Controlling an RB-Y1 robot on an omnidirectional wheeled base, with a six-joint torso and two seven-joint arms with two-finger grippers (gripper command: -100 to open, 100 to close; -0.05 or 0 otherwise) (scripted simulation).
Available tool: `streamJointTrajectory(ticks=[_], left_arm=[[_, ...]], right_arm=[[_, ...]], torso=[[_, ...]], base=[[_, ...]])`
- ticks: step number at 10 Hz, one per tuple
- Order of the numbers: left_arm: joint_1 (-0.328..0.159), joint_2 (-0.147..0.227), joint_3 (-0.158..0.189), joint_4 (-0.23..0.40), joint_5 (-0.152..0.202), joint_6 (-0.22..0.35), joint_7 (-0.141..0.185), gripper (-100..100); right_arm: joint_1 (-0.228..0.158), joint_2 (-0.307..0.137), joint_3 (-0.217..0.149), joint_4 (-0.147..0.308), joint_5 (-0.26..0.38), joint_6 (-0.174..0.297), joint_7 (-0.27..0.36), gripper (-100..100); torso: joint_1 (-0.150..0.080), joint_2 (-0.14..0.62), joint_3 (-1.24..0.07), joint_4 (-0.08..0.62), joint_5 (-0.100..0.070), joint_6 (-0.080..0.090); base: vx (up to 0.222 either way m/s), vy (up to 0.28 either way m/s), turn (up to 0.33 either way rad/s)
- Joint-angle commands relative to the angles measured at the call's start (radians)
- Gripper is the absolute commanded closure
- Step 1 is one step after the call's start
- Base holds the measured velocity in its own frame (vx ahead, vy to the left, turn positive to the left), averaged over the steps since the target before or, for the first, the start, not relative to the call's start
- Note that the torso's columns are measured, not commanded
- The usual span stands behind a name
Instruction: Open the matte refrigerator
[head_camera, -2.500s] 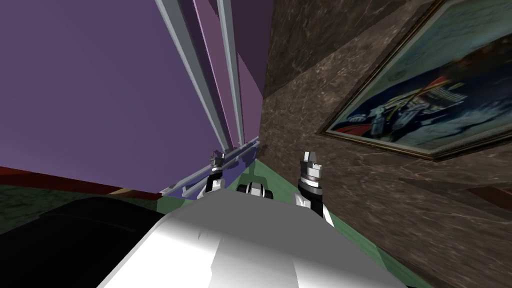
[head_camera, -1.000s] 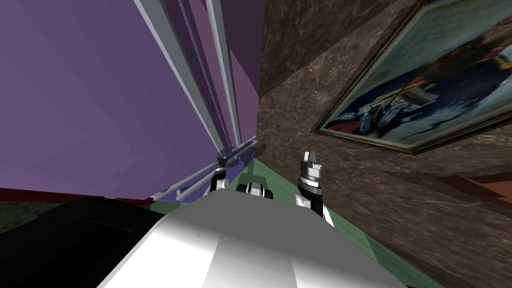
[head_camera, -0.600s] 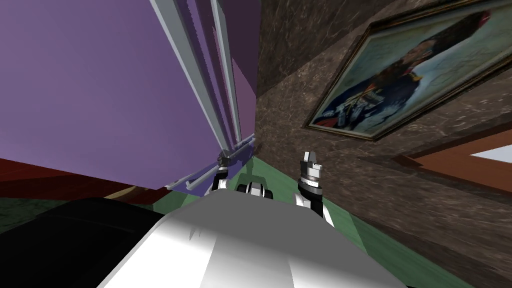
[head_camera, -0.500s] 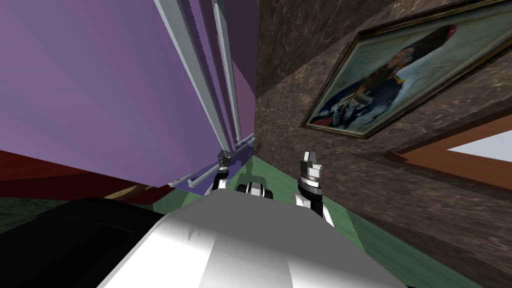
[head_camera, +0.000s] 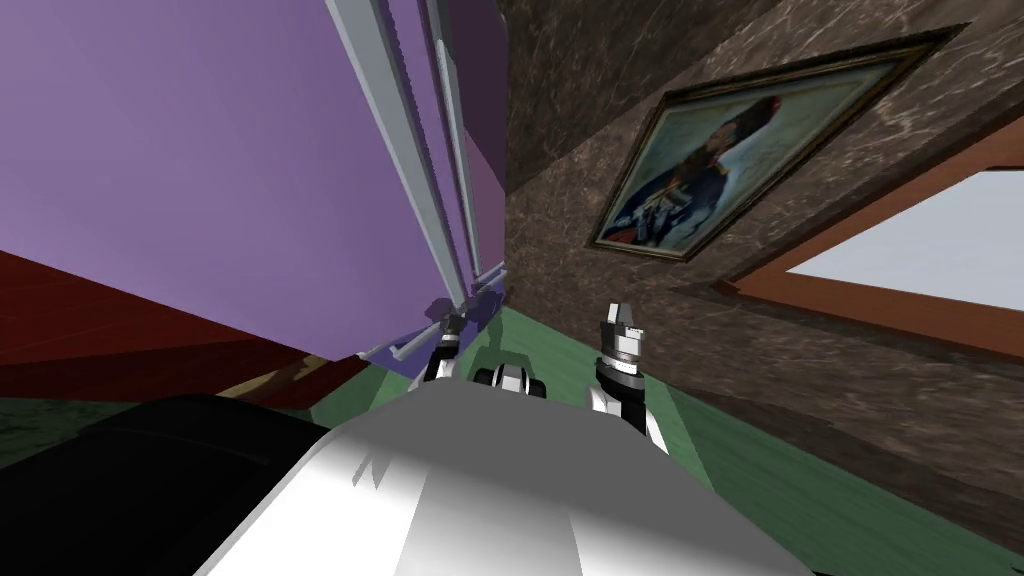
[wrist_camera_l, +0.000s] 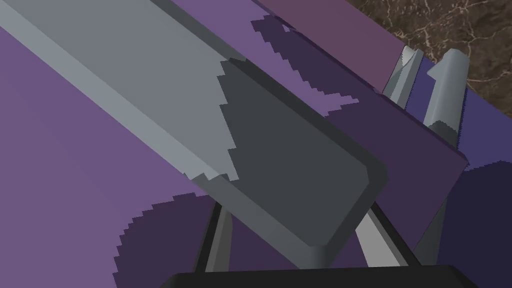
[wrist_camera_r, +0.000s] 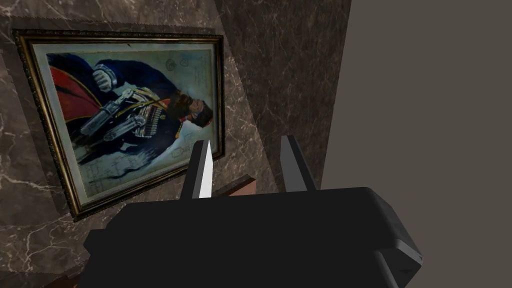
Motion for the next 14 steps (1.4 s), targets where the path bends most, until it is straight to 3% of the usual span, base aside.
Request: streamJointTrajectory(ticks=[1,6,7,8,9,10,11,12,13,14], left_arm=[[0.001,0.027,-0.054,-0.006,-0.018,-0.010,0.030,100],[0.012,0.080,-0.143,-0.029,-0.047,-0.018,0.081,100],[0.017,0.074,-0.130,-0.027,-0.043,-0.011,0.073,100],[0.043,0.125,-0.154,-0.022,-0.049,-0.058,0.116,100],[0.043,0.131,-0.154,-0.022,-0.049,-0.058,0.116,100],[0.065,0.172,-0.172,-0.020,-0.054,-0.098,0.156,100],[0.065,0.186,-0.172,-0.020,-0.054,-0.109,0.156,100],[0.087,0.225,-0.190,-0.017,-0.059,-0.142,0.197,100],[0.087,0.242,-0.190,-0.017,-0.059,-0.159,0.197,100],[0.109,0.276,-0.209,-0.015,-0.063,-0.194,0.237,100]], right_arm=[[0.000,0.000,0.000,0.000,0.000,0.000,0.000,0],[0.000,0.000,0.000,0.000,0.000,0.000,0.000,0],[0.000,0.000,0.000,0.000,0.000,0.000,0.000,0],[0.001,0.000,0.000,0.000,0.000,0.000,0.000,0],[0.001,0.000,0.000,0.000,0.000,0.000,0.000,0],[0.001,0.000,0.000,0.000,0.000,0.000,0.000,0],[0.001,0.000,0.000,0.000,0.000,0.000,0.000,0],[0.001,0.000,0.000,0.000,0.000,0.000,0.000,0],[0.001,0.000,0.000,0.000,0.000,0.000,0.000,0],[0.001,0.000,0.000,0.000,0.000,0.000,0.000,0]], torso=[[-0.002,-0.001,0.000,0.000,-0.001,-0.002],[-0.001,-0.003,-0.001,0.001,-0.002,-0.002],[-0.002,-0.001,-0.001,0.001,-0.002,-0.002],[-0.002,-0.008,-0.004,0.001,-0.003,-0.005],[-0.001,-0.010,-0.006,-0.001,-0.002,-0.007],[0.002,-0.009,-0.006,-0.001,-0.001,-0.005],[0.003,-0.007,-0.004,-0.001,0.000,-0.005],[0.004,-0.005,-0.003,-0.001,0.000,-0.004],[0.004,-0.003,-0.001,-0.002,0.001,-0.005],[0.004,-0.002,-0.001,-0.001,0.000,-0.005]], base=[[-0.225,0.075,-0.152],[-0.218,0.076,-0.154],[-0.110,0.032,-0.057],[-0.029,-0.026,0.045],[-0.014,-0.033,0.054],[0.005,-0.036,0.081],[0.009,-0.032,0.035],[0.006,-0.024,0.058],[-0.001,-0.025,0.033],[0.000,-0.031,0.062]])
